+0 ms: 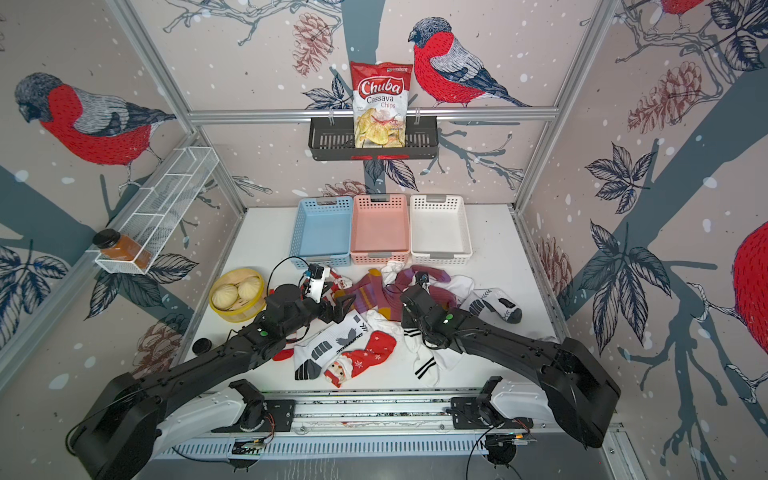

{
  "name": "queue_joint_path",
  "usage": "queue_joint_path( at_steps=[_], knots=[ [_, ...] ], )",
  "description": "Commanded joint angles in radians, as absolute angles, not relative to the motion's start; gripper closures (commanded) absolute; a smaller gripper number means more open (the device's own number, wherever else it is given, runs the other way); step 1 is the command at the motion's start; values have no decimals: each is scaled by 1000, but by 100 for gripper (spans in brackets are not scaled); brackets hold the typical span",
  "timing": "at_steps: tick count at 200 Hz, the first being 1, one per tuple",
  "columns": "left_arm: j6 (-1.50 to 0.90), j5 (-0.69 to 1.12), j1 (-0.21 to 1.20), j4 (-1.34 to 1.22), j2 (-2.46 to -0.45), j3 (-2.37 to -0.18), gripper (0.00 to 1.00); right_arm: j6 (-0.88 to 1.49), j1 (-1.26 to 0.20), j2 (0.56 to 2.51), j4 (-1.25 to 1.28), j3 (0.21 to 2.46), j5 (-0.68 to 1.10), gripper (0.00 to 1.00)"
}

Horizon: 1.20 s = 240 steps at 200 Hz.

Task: Sort the socks into the basket by color
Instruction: Pick up the sock at the center of the board, then place the sock in the bin.

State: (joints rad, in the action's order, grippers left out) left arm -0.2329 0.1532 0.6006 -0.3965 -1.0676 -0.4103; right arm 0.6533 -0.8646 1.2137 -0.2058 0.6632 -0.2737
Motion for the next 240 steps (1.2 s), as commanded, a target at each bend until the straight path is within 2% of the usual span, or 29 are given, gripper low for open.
queue_joint_path(
  at_steps=[1, 34, 67, 89, 119, 190, 240],
  knots=[
    [-242, 136, 603, -455, -1060, -414, 2, 603, -837, 1186, -262, 714, -300, 89],
    [-267, 89, 604, -459, -1054, -421, 1, 542, -765, 1146, -305, 802, -309, 89],
    [-280, 128, 604, -418, -1093, -474, 2, 465, -680, 1121, -270, 884, -320, 89],
    [-271, 180, 604, -436, -1115, -484, 2, 421, -606, 1162, -247, 958, -288, 89],
    [-297, 161, 604, -455, -1115, -481, 2, 371, -495, 1249, -210, 1042, -239, 89],
    [-325, 129, 603, -427, -1193, -532, 2, 306, -268, 1607, -163, 1301, -54, 89],
    [-271, 189, 617, -459, -1224, -542, 2, 279, -224, 1887, -261, 1569, -13, 86]
  ],
)
